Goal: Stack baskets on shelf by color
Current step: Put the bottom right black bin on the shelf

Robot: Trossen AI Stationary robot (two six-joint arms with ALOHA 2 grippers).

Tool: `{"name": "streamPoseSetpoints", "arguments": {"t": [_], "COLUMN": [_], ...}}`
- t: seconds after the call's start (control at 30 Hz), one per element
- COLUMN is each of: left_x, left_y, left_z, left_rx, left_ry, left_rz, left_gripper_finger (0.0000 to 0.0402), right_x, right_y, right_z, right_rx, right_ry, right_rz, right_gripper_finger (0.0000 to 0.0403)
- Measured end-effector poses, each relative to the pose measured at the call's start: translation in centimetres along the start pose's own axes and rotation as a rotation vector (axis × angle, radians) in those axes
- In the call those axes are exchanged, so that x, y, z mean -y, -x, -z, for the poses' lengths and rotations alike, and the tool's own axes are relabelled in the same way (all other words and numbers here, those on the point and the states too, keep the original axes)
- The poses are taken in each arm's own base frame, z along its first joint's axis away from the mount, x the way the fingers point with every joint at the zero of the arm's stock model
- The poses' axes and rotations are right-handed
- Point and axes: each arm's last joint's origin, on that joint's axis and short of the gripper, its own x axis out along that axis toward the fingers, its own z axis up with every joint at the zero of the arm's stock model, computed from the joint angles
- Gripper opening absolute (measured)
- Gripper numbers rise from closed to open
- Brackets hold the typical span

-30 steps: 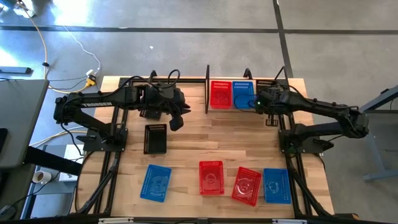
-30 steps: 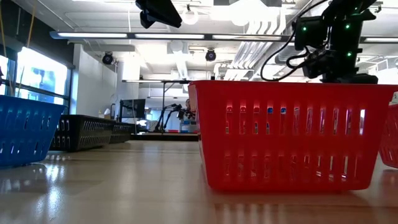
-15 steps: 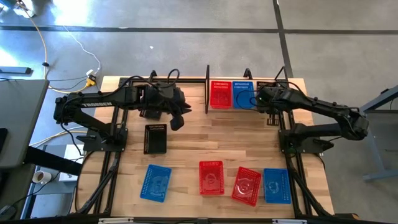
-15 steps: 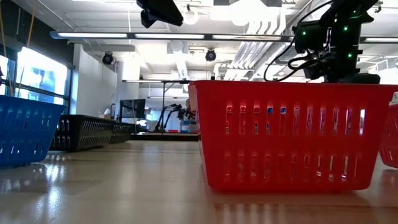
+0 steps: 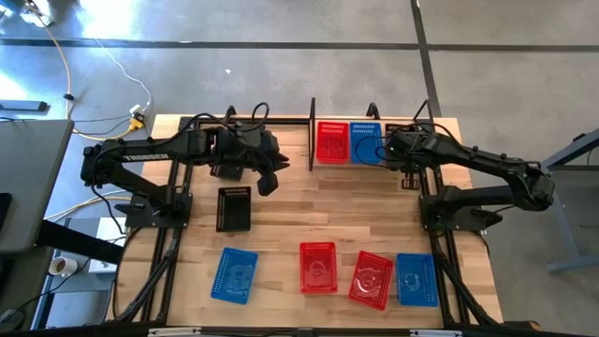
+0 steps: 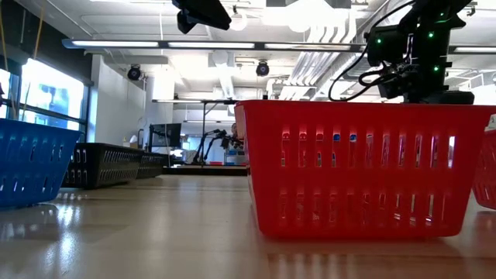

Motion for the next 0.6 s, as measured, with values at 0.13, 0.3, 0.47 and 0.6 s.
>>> {"name": "streamPoseSetpoints", "arguments": {"t": [0.13,0.3,0.47,0.6], "left_x": [0.0,0.0,0.0,0.0], "left_y": [0.0,0.0,0.0,0.0], "left_z": [0.0,0.0,0.0,0.0], "left_rx": [0.000,-0.001,-0.001,-0.001], "left_ry": [0.002,0.008,0.019,0.019], "left_rz": [0.000,0.000,0.000,0.000], "left_gripper_finger": [0.0065,0.0065,0.0065,0.0065], "right_x": [0.0,0.1,0.4,0.8], "right_y": [0.0,0.0,0.4,1.3], "right_z": [0.0,0.0,-0.1,-0.4], "right_rx": [-0.004,-0.013,-0.013,0.017], "right_ry": [-0.016,-0.011,-0.028,-0.044], "right_rz": [0.005,0.023,0.049,0.053], "right_gripper_finger": [0.0043,0.0072,0.0076,0.0076]}}
